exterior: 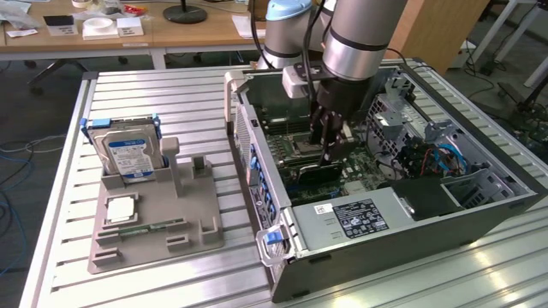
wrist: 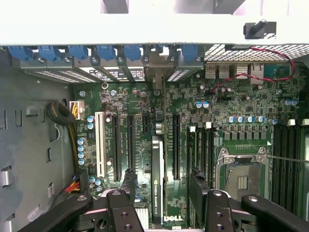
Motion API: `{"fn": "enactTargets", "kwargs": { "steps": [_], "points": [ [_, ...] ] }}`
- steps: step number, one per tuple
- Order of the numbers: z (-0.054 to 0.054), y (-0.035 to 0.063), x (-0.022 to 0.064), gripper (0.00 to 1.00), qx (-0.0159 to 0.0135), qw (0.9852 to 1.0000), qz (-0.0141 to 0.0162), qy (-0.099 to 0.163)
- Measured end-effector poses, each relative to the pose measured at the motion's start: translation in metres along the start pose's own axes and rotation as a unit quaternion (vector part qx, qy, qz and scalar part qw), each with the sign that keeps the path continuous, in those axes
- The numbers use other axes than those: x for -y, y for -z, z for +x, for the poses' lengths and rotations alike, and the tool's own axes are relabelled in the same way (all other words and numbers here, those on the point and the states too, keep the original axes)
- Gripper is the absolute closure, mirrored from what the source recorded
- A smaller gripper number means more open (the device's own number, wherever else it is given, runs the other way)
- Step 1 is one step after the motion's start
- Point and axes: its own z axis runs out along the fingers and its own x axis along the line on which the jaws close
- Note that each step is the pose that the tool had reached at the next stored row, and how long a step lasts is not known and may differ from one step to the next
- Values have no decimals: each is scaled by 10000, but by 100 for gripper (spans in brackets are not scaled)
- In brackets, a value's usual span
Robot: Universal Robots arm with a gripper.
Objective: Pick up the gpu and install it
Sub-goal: 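Insert the gpu into the slot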
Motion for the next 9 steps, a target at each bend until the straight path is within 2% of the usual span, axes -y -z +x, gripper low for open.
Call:
{"fn": "enactTargets", "kwargs": {
  "steps": [9],
  "points": [
    [-1,15,0,42,1,10000,0,0]
  ]
}}
